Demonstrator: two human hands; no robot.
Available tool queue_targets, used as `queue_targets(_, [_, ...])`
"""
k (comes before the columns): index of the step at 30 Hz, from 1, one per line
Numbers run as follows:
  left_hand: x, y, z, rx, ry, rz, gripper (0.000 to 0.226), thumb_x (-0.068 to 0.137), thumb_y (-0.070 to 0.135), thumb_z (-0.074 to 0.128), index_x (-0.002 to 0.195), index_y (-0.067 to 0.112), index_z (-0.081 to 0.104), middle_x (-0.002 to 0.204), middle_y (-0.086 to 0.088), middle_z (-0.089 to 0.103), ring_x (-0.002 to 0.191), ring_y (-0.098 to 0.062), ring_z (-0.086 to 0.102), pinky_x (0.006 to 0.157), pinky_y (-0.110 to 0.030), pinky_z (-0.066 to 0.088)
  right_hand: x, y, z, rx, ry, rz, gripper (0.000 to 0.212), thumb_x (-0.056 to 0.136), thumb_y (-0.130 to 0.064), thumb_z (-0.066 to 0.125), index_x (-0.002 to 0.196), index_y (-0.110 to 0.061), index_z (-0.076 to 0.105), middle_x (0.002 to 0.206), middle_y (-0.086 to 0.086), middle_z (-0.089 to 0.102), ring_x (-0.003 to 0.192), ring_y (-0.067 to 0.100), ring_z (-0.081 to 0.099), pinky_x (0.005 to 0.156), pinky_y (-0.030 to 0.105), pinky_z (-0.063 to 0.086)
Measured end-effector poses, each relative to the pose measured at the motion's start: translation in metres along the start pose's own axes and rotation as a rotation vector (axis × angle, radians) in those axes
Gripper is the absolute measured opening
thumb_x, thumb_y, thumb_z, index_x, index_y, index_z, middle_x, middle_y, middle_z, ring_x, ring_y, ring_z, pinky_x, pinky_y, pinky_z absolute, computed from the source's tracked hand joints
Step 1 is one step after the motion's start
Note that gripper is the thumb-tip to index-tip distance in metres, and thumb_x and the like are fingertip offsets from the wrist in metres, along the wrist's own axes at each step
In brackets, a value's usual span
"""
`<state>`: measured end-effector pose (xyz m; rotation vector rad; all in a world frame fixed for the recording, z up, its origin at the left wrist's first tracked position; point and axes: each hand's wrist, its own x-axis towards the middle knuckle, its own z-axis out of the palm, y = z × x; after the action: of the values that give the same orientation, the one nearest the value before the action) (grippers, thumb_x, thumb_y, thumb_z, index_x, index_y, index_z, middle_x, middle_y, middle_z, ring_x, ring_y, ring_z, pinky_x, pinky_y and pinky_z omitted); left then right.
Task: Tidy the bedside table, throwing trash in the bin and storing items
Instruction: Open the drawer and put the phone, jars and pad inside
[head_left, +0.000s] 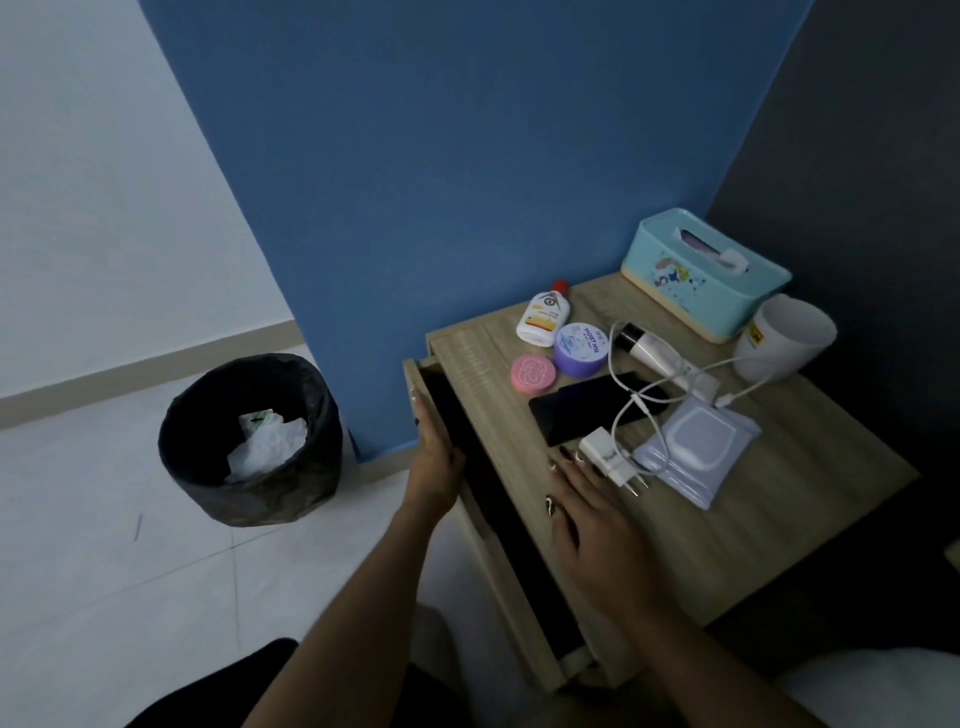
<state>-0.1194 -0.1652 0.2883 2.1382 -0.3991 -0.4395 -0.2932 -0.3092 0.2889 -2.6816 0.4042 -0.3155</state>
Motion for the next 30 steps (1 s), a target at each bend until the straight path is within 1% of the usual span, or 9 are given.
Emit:
queue_targets(2, [-0.006, -0.008, -0.016, -0.014, 0.015, 0.021, 0.099, 0.09, 0.004, 0.049, 0.143, 0.035, -0.029, 0.152, -0.021, 0.029, 0.124, -0.035, 0.049, 0.101, -0.054, 0.045, 0.0, -0.002, -0.002, -0.017, -0.015, -0.002, 0.052, 0.097, -0.043, 0.025, 0.143, -0.026, 0.043, 0.153, -0.008, 0.036, 0.145, 0.008, 0.022, 0.113, 0.04, 0.035])
queue_targets(4, [-0.014, -0.015, -0.029, -0.024, 0.02, 0.044, 0.096, 0.092, 0.004, 0.049, 0.145, 0.035, -0.025, 0.158, -0.013, 0.015, 0.136, -0.032, 0.036, 0.109, -0.051, 0.038, 0.001, -0.002, -0.005, -0.027, -0.024, 0.001, 0.052, 0.097, -0.044, 0.024, 0.143, -0.027, 0.041, 0.153, -0.009, 0.035, 0.145, 0.008, 0.022, 0.113, 0.039, 0.035])
queue_targets(6, [-0.022, -0.023, -0.042, -0.01, 0.039, 0.081, 0.089, 0.096, 0.012, 0.047, 0.143, 0.037, -0.024, 0.161, -0.006, 0.001, 0.144, -0.028, 0.022, 0.114, -0.049, 0.031, 0.001, -0.004, -0.006, -0.024, -0.023, 0.003, 0.054, 0.096, -0.044, 0.023, 0.143, -0.027, 0.041, 0.154, -0.009, 0.035, 0.145, 0.008, 0.023, 0.113, 0.038, 0.035])
queue_targets(10, [-0.026, -0.046, -0.062, -0.004, 0.065, 0.073, 0.09, 0.097, 0.019, 0.047, 0.139, 0.043, -0.029, 0.161, 0.001, -0.012, 0.148, -0.023, 0.004, 0.118, -0.05, 0.02, 0.001, -0.004, -0.007, -0.048, -0.038, 0.003, 0.056, 0.095, -0.046, 0.02, 0.144, -0.027, 0.04, 0.154, -0.009, 0.034, 0.145, 0.008, 0.021, 0.115, 0.034, 0.032])
queue_targets(14, [-0.027, -0.057, -0.069, 0.01, 0.045, 0.069, 0.098, 0.095, 0.018, 0.05, 0.136, 0.048, -0.033, 0.16, 0.002, -0.019, 0.148, -0.023, 0.001, 0.118, -0.051, 0.02, 0.001, -0.002, -0.006, -0.066, -0.049, 0.016, 0.057, 0.095, -0.047, 0.019, 0.144, -0.028, 0.04, 0.154, -0.008, 0.035, 0.146, 0.008, 0.02, 0.115, 0.033, 0.031])
queue_targets(20, [-0.025, -0.057, -0.068, 0.012, 0.072, 0.083, 0.098, 0.095, 0.018, 0.05, 0.132, 0.053, -0.033, 0.16, 0.003, -0.017, 0.148, -0.021, -0.002, 0.118, -0.051, 0.019, 0.002, -0.002, -0.008, -0.053, -0.045, 0.016, 0.055, 0.095, -0.046, 0.023, 0.143, -0.026, 0.042, 0.153, -0.006, 0.036, 0.146, 0.011, 0.021, 0.113, 0.038, 0.036])
queue_targets(26, [-0.024, -0.057, -0.066, 0.017, 0.079, 0.089, 0.096, 0.095, 0.018, 0.048, 0.132, 0.054, -0.033, 0.161, 0.001, -0.014, 0.148, -0.023, 0.001, 0.117, -0.054, 0.021, 0.002, -0.003, -0.01, -0.019, -0.076, 0.021, 0.055, 0.095, -0.045, 0.024, 0.143, -0.024, 0.042, 0.154, -0.005, 0.035, 0.146, 0.01, 0.019, 0.114, 0.038, 0.034])
queue_targets(28, [-0.023, -0.058, -0.066, 0.012, 0.058, 0.128, 0.094, 0.096, 0.02, 0.047, 0.134, 0.052, -0.033, 0.16, 0.002, -0.015, 0.148, -0.022, -0.002, 0.118, -0.052, 0.018, 0.0, -0.007, -0.015, 0.028, -0.08, 0.005, 0.055, 0.094, -0.045, 0.027, 0.14, -0.023, 0.046, 0.151, -0.004, 0.04, 0.144, 0.01, 0.027, 0.112, 0.04, 0.038])
queue_targets(30, [-0.02, -0.064, -0.066, 0.037, 0.041, 0.161, 0.09, 0.096, 0.025, 0.045, 0.139, 0.044, -0.032, 0.16, -0.001, -0.011, 0.147, -0.021, 0.002, 0.117, -0.05, 0.019, 0.007, -0.012, -0.029, 0.093, -0.028, -0.015, 0.049, 0.092, -0.042, 0.035, 0.132, -0.021, 0.055, 0.139, -0.002, 0.054, 0.132, 0.009, 0.043, 0.102, 0.041, 0.048])
